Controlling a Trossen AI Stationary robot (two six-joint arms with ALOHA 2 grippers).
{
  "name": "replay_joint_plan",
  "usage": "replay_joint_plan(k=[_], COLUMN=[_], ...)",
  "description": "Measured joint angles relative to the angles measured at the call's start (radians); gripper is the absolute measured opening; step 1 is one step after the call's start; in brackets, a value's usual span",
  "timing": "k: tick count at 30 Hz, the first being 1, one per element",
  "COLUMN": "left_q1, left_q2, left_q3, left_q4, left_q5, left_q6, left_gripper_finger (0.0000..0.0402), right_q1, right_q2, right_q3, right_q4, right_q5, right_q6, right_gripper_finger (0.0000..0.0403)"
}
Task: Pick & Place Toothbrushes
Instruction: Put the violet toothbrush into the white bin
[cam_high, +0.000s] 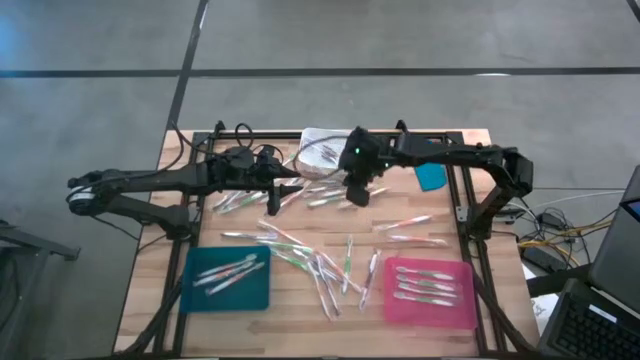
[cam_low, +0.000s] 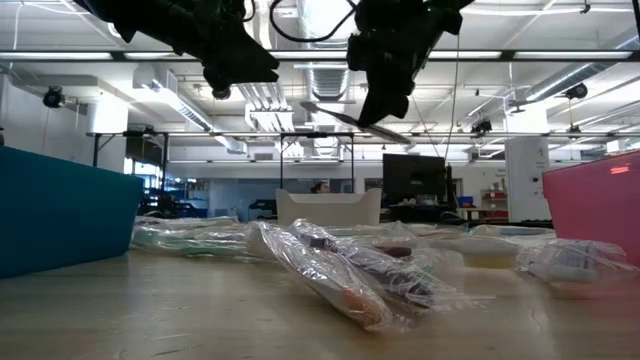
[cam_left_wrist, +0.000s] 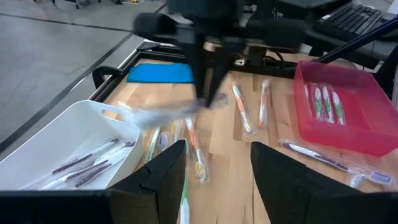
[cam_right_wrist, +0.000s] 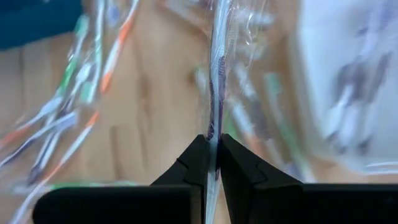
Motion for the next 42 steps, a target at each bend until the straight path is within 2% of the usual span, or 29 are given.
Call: replay_joint_plan(k=[11,24,31,36,42], left_q1=[0.0,0.0,0.0,0.0,0.0], left_q2=[0.0,0.0,0.0,0.0,0.0], left_q3=[0.0,0.0,0.0,0.0,0.0], left_q4=[0.0,0.001,0.0,0.0,0.0], left_q5=[0.0,0.0,0.0,0.0,0.0], left_q6=[0.0,0.0,0.0,0.0,0.0], left_gripper_finger=[0.0186,0.0186,0.0186,0.0186,0.0186], right_q1=[-0.128,-0.228,-0.257,-0.261,-0.263], right_q2=[0.033,0.174,0.288,0.38,0.438], right_q3=[0.0,0.003,0.115,0.198,0.231], right_q4=[0.205,0.396,0.328,0.198,0.076], right_q5=[-0.009,-0.011,-0.009,-0.007,0.047], right_q6=[-0.05,-0.106,-0.136,-0.166,-0.184], right_gripper_finger=[0.0022,0.0022,0.0022,0.0022,0.0022])
